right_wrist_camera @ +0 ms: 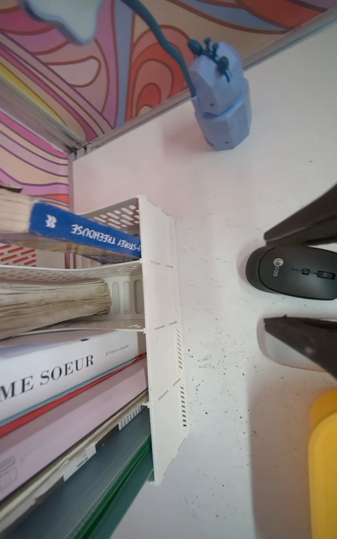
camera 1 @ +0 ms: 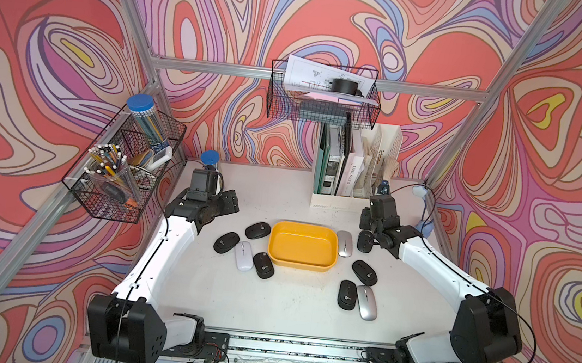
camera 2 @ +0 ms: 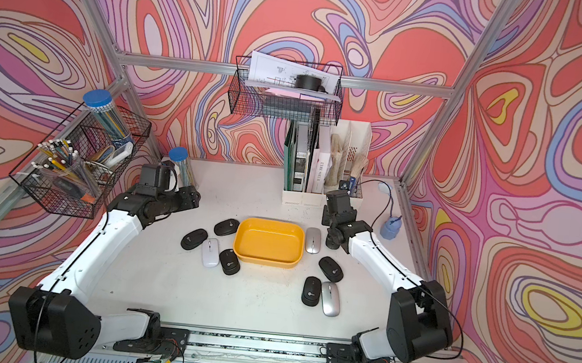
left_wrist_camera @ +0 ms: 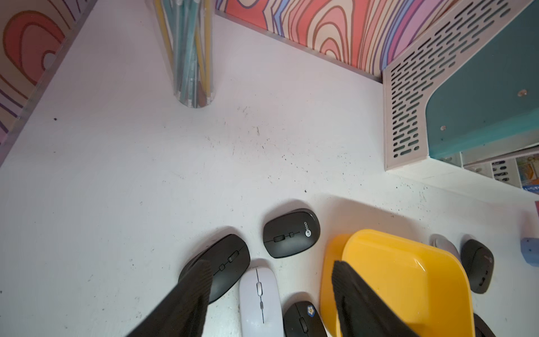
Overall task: Put the mouse in the storage box
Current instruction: Pick up the mouse from the center of the board.
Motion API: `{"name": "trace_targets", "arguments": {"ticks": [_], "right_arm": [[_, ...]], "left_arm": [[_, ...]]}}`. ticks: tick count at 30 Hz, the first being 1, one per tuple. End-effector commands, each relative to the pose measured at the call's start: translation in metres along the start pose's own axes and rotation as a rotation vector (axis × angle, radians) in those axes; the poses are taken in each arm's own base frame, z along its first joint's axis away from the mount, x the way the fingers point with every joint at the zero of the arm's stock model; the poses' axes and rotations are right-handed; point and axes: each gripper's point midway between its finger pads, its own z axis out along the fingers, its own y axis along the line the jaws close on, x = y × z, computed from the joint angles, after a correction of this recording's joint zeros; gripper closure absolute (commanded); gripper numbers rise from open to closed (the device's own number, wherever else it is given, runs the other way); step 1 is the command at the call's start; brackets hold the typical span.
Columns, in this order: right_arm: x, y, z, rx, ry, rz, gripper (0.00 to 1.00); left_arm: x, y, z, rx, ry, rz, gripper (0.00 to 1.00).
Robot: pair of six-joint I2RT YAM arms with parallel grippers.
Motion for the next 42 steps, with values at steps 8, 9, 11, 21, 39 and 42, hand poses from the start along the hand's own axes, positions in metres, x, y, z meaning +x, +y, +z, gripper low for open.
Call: {"name": "trace_targets", "arguments": {"ticks": [8,9,11,21,39,42], "right_arm": [[0.044,0.004,0.004,0.032,0.343,-0.037,0.36],[0.048,0.005,0.005,0.029,0.362,-0.041,0.36],[0.055,0.008,0.008,0.022,0.389,-0.035,0.34],[0.070,0.003,0.012,0.024,0.434,-0.035,0.24],[0.108,-0.007,0.073,-0.003,0.592,0.061,0.21],[0.106,-0.007,0.076,0.003,0.587,0.064,0.21]], "left_arm": [[0.057,-0.038,0.022,-0.061,0.390,0.298,0.20],[0.060,-0.045,0.024,-0.049,0.402,0.301,0.20],[0.064,-0.056,0.027,-0.030,0.423,0.295,0.20],[0.078,-0.058,0.038,-0.015,0.441,0.241,0.14],[0.098,-0.096,0.048,0.093,0.499,0.152,0.19],[0.101,-0.123,0.043,0.178,0.490,0.154,0.20]]}}
